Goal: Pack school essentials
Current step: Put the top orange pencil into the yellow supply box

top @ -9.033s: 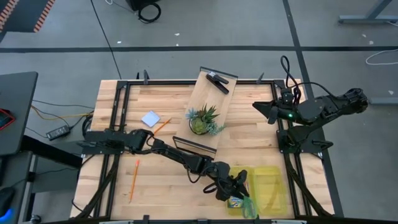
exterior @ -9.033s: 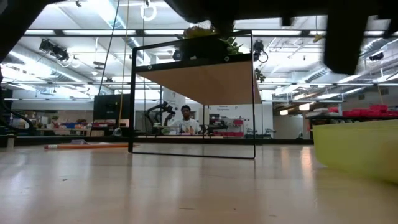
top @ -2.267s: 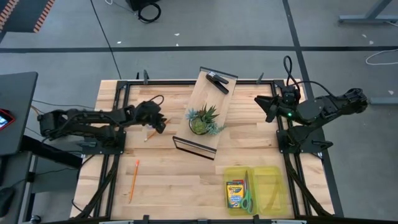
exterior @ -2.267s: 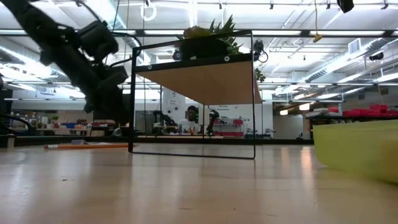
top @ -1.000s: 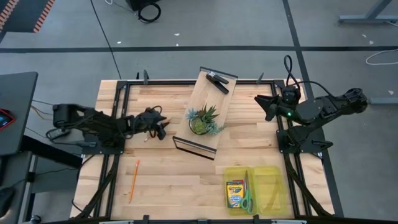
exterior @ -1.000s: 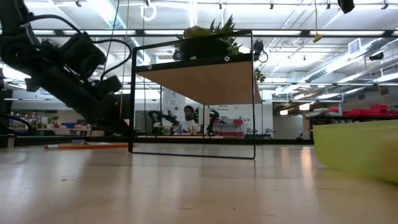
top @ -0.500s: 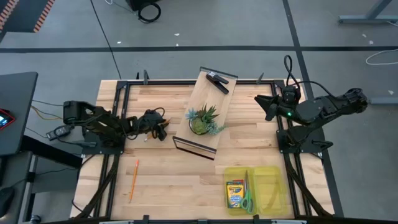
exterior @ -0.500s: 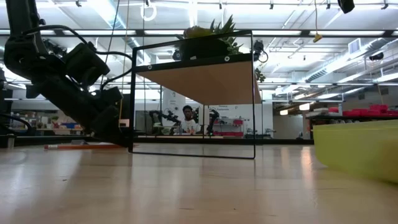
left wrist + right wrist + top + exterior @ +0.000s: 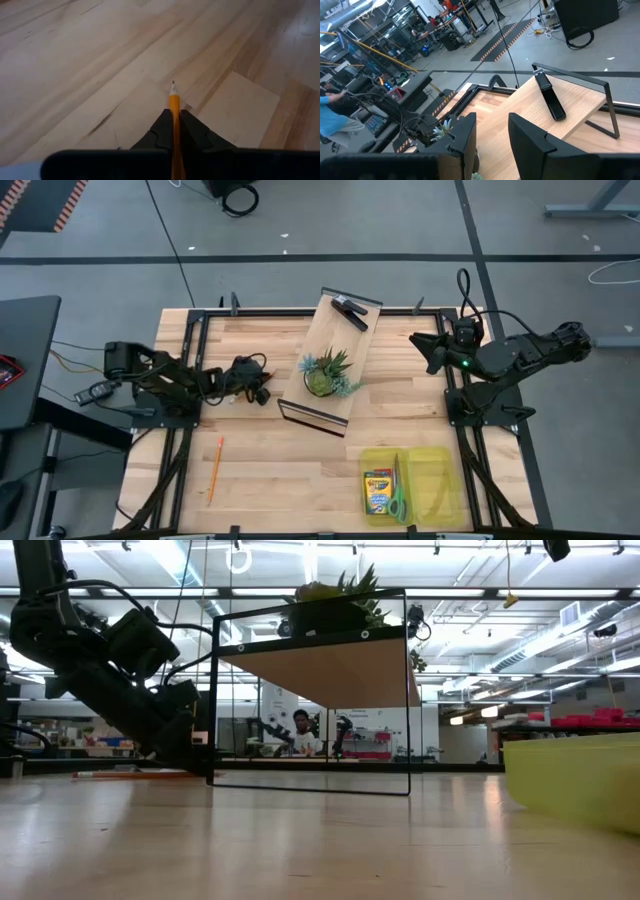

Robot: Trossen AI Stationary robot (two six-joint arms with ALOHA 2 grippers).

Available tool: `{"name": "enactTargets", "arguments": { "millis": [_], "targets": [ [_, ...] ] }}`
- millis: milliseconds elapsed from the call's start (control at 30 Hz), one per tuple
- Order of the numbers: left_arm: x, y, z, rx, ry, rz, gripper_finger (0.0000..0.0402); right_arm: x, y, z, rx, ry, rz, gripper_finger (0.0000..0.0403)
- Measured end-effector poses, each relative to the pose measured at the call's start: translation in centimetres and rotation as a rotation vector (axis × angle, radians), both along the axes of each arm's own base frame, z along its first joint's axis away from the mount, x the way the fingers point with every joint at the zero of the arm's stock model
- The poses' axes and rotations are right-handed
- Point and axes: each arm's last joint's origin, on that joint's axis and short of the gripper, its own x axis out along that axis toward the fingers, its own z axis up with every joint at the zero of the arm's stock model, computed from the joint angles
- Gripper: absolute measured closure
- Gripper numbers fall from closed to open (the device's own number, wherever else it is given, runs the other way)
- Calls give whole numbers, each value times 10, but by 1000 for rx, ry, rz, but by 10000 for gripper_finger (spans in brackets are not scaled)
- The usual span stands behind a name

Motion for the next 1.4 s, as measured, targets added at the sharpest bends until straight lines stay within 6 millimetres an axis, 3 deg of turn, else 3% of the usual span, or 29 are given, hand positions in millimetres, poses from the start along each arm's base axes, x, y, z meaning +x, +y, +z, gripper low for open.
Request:
{"name": "enactTargets", "arguments": {
  "millis": [233, 700, 1000, 1267, 1400],
  "targets": [
    [3, 0, 3, -4, -8, -3, 389, 0, 0, 0, 3, -2, 0, 283],
    [24, 4, 30, 17, -114, -20, 389, 0, 0, 0, 26, -12, 14, 283],
    [21, 4, 40, 46, -132, -22, 389, 0, 0, 0, 27, -12, 15, 283],
    [17, 4, 63, 76, -185, -6, 395, 0, 0, 0, 27, -12, 16, 283],
    [25, 6, 87, 137, -169, -50, 393, 0, 0, 0, 25, -10, 17, 283]
  ]
}}
